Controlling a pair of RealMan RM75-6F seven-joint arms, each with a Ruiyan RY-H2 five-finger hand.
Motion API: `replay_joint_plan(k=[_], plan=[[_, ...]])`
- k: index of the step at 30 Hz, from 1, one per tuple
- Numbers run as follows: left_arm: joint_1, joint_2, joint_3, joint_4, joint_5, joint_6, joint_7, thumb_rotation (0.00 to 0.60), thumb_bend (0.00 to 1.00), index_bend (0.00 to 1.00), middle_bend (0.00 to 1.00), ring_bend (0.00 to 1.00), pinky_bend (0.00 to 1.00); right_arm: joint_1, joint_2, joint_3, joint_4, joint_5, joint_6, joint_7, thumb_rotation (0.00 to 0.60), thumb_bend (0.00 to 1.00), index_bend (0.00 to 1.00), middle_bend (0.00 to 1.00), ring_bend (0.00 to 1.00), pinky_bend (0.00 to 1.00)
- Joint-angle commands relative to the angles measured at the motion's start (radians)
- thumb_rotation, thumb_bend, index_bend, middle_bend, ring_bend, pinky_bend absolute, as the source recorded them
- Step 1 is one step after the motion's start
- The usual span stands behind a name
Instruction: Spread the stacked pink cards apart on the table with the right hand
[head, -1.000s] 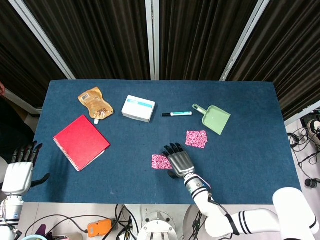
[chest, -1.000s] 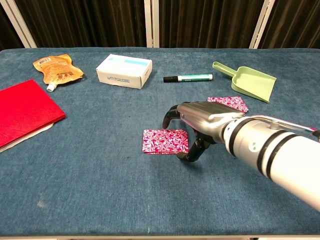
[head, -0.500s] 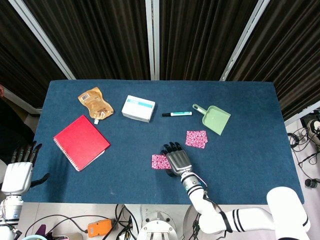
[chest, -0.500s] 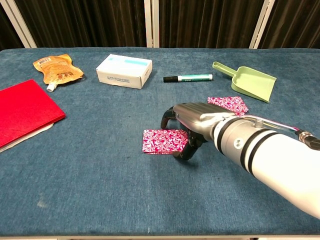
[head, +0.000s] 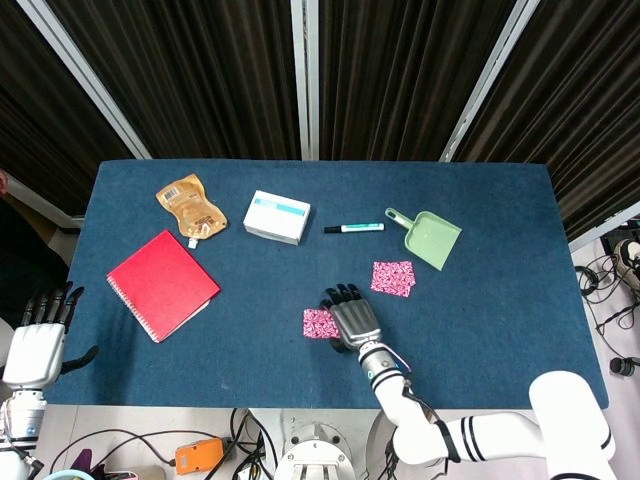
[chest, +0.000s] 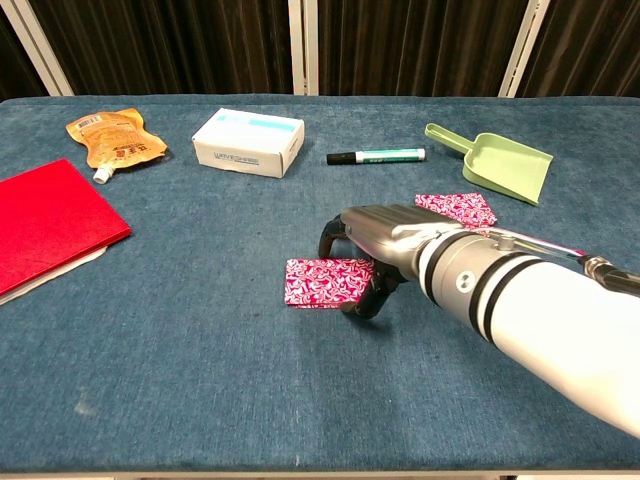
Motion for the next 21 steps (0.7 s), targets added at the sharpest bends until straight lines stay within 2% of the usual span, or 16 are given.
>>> replay_joint_plan(k=[1,21], plan=[[0.000,0.000,0.000,0.001,0.000,-0.001,-0.001,0.600,0.13,0.07,0.00,0.00,0.00,0.002,-0.003,0.000,0.001,0.001,0.003,-0.002,0.600,0.48,0.33,0.16,0.00,0.01],[0.002,-0.002,0.000,0.008,-0.002,0.000,0.002,0.600,0.13,0.07,0.00,0.00,0.00,0.009,-0.008,0.002,0.002,-0.003,0.020,-0.004,0.600,0.48,0.42,0.16,0.00,0.01]])
